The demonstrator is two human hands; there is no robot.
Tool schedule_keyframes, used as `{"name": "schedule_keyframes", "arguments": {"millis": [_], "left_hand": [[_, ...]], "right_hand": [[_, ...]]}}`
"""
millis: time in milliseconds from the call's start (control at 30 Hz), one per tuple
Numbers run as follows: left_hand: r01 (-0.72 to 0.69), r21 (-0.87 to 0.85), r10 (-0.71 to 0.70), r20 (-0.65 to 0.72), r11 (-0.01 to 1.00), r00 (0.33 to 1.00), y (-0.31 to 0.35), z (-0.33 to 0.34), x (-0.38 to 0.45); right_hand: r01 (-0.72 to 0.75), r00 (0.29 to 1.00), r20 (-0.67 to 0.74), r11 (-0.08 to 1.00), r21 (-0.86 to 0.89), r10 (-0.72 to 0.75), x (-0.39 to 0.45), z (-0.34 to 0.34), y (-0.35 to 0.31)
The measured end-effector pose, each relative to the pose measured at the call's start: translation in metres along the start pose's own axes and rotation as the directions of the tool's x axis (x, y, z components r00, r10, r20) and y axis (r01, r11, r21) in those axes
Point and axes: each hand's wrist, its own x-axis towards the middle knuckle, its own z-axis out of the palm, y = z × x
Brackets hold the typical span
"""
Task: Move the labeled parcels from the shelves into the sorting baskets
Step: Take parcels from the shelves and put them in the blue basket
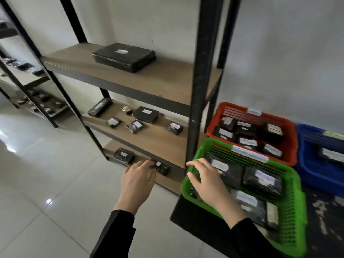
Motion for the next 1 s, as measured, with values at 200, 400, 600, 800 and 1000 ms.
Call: {"name": "schedule_keyframes", "arguments": {"millis": [200,400,600,800,1000], "left_hand": [[0.002,0.045,-0.005,0.055,0.999,0.998,-0.097,-0.020,0.043],[0.024,0.035,-0.026,0.068,0.999,0.997,-0.152,-0.022,0.083],[0.044,0.004,-0.044,0.095,0.999,0.994,-0.184,-0.001,0.125],[-0.011,0.046,0.004,0.137,0.999,0.991,-0.214,0.026,0.193],[-0.025,0.031,0.019,0.180,0.999,0.983,-0.246,0.058,0.248]], "right_hand": [[-0.045,0.998,0.044,0.998,0.040,0.043,0.059,0.073,-0.056],[-0.111,0.990,0.091,0.992,0.058,0.106,0.106,0.111,-0.074],[-0.215,0.974,0.083,0.974,0.074,0.209,0.152,0.140,-0.055],[-0.349,0.937,0.064,0.927,0.134,0.344,0.203,0.171,-0.027],[-0.544,0.839,0.090,0.817,0.191,0.537,0.238,0.198,0.001]]}}
